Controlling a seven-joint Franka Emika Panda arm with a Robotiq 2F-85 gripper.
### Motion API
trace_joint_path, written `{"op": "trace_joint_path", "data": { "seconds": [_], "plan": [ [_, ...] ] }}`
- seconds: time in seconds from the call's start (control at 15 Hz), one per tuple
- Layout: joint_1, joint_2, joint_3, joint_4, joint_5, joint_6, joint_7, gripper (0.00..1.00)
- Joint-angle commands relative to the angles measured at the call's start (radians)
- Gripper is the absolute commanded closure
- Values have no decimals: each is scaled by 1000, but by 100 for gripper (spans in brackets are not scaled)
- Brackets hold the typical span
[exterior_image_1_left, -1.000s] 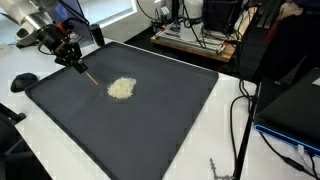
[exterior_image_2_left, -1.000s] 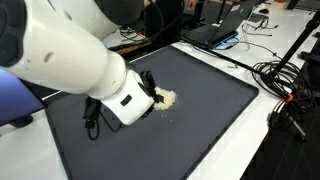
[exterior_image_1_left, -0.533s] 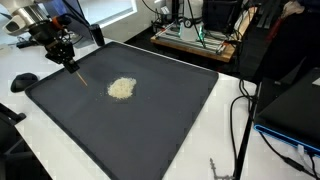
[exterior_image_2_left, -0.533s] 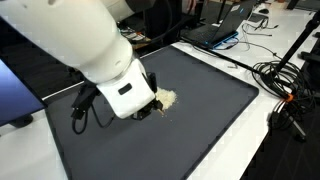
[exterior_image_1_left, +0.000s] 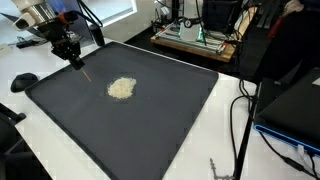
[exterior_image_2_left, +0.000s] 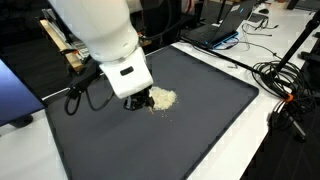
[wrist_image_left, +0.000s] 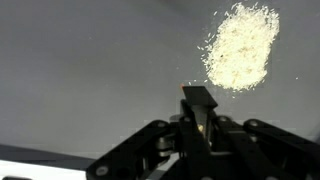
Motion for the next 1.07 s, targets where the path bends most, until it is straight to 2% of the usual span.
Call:
{"op": "trace_joint_path", "data": {
  "seconds": [0.0,0.07,0.6,1.0],
  "plan": [
    [56,-154,-31,-243,-39,121,-2,97],
    [43,-180,3,-284,-72,156,6,97],
    [113,-405,19,-662,-137,426,48,97],
    [204,-601,13,-974,-243,607,199,97]
  ]
}}
